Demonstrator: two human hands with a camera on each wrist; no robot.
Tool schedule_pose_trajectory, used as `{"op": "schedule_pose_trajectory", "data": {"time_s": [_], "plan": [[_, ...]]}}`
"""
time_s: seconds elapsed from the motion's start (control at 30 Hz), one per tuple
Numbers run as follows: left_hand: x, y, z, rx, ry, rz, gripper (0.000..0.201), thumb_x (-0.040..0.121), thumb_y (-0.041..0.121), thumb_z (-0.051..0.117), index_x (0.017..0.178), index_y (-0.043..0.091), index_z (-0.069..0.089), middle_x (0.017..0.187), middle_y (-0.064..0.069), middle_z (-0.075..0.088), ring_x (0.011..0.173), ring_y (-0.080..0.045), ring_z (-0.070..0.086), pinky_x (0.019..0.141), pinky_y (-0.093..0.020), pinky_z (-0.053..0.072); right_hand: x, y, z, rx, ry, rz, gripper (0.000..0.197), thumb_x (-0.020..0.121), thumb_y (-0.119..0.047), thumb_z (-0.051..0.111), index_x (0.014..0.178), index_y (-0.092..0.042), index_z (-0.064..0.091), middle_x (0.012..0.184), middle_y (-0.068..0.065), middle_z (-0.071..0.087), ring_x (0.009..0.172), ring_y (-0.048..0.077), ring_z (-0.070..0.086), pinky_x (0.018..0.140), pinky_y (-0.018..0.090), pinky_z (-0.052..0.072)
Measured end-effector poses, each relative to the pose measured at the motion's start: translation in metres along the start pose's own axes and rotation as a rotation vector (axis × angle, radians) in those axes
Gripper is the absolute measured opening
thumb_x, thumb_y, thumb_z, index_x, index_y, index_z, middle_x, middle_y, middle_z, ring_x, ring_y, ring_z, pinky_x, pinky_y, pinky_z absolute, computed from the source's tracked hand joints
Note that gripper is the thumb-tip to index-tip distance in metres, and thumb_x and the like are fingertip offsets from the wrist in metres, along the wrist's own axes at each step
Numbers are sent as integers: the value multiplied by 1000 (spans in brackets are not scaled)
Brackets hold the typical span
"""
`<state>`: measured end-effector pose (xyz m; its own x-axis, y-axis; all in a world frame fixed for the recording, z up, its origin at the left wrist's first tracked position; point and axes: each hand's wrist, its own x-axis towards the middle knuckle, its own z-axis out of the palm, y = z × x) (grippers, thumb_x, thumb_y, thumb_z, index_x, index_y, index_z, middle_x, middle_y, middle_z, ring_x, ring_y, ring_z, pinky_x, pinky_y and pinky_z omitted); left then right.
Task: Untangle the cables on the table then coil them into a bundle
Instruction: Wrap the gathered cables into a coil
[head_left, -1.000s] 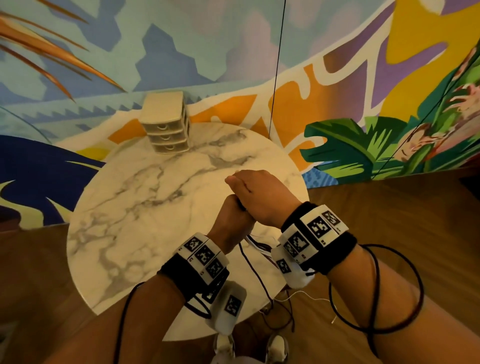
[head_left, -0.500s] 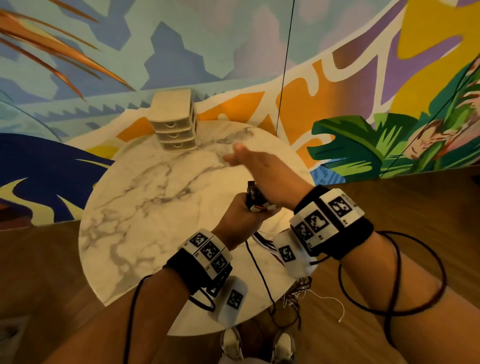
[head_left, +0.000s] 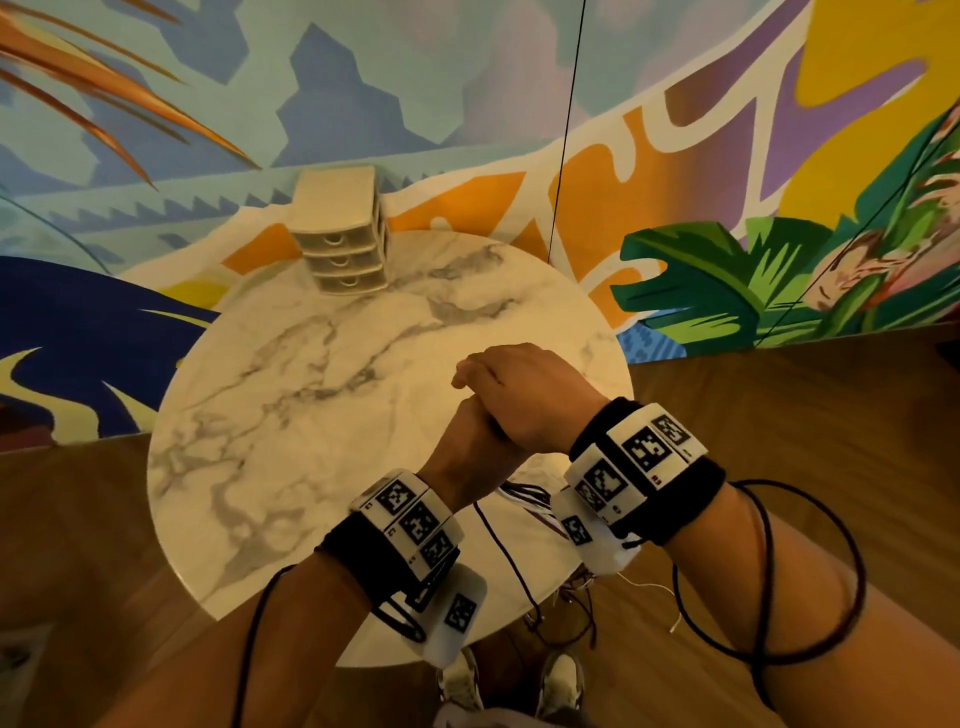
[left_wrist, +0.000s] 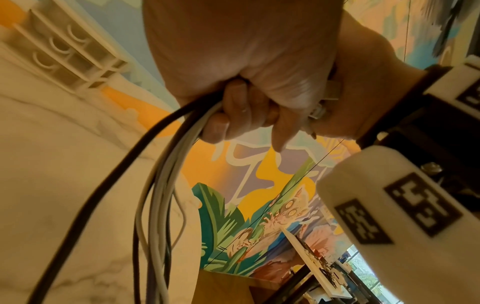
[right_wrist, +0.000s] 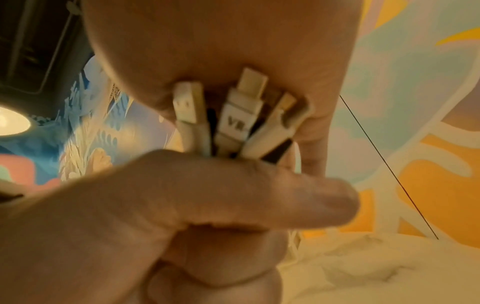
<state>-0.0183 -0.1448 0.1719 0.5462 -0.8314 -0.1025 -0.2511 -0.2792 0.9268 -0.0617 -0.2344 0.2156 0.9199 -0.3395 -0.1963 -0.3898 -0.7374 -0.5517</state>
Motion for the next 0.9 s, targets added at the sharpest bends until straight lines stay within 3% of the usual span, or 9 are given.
{"op": "schedule_pose_trajectory", "data": {"time_s": [0.07, 0.13, 0.2, 0.3, 0.4, 0.53, 0.7, 0.8, 0.9], "plan": [[2, -3, 1, -6, -33, -19, 28, 83, 9, 69, 110, 13, 60, 87, 5, 61, 65, 6, 57, 64, -13, 45, 3, 1, -1, 319, 44, -15, 48, 101, -42, 26, 108, -13, 63, 110, 5, 64, 100, 25, 57, 90, 34, 45], [3, -2, 1, -57, -63, -25, 6, 85, 12, 69, 81, 14, 65, 66, 11, 62, 56, 3, 52, 59, -18, 41, 6, 1, -7, 866, 143, 29, 49, 102, -41, 24, 111, -13, 63, 108, 6, 64, 98, 24, 60, 82, 26, 47], [7, -3, 1, -167, -40, -67, 28, 85, 9, 67, 62, 20, 57, 44, 15, 51, 42, 2, 42, 48, -14, 34, 8, 8, -15, 1114, 339, 61, 57, 100, -49, 15, 105, -21, 65, 105, 4, 68, 99, 22, 63, 88, 36, 48], [10, -6, -1, -325, -5, -132, 39, 86, 5, 65, 53, 25, 54, 40, 12, 40, 36, -6, 31, 41, -19, 27, 8, 15, -15, 1077, 481, 32, 58, 98, -54, 17, 97, -26, 67, 101, 1, 71, 98, 18, 65, 90, 41, 48], [13, -6, 5, -358, 3, -150, 36, 85, 4, 64, 56, 21, 51, 39, 10, 40, 36, -7, 31, 43, -21, 26, 4, 15, -7, 858, 403, 6, 55, 95, -55, 25, 101, -24, 68, 103, -4, 70, 99, 11, 63, 83, 27, 44], [14, -4, 11, -201, -28, -126, 28, 83, 3, 50, 57, 13, 44, 35, 7, 46, 35, -3, 40, 48, -25, 31, 1, 9, 2, 462, 260, -57, 52, 98, -52, 29, 105, -20, 69, 108, -4, 67, 103, 14, 59, 94, 35, 43], [22, 14, 1, -426, 45, -61, 21, 87, -6, 57, 75, 10, 56, 45, 9, 51, 37, -2, 42, 44, -18, 35, 9, 22, -4, 1155, 442, 11, 36, 101, -28, 31, 110, -14, 63, 96, 5, 67, 90, 18, 61, 80, 27, 48], [42, 26, -16, -564, 168, -40, 21, 88, 3, 60, 72, 13, 52, 40, 8, 40, 33, -8, 31, 40, -20, 27, 10, 43, 24, 1139, 476, 68, 19, 92, -3, 48, 105, -10, 61, 79, -3, 71, 86, 24, 63, 74, 23, 53], [64, 53, -27, -693, 182, 9, 33, 92, 13, 58, 63, 18, 42, 37, 8, 27, 31, -8, 21, 36, -19, 20, 1, 37, 54, 898, 284, 24, 18, 81, -17, 61, 98, -15, 59, 82, 6, 69, 77, 25, 63, 73, 34, 50]]}}
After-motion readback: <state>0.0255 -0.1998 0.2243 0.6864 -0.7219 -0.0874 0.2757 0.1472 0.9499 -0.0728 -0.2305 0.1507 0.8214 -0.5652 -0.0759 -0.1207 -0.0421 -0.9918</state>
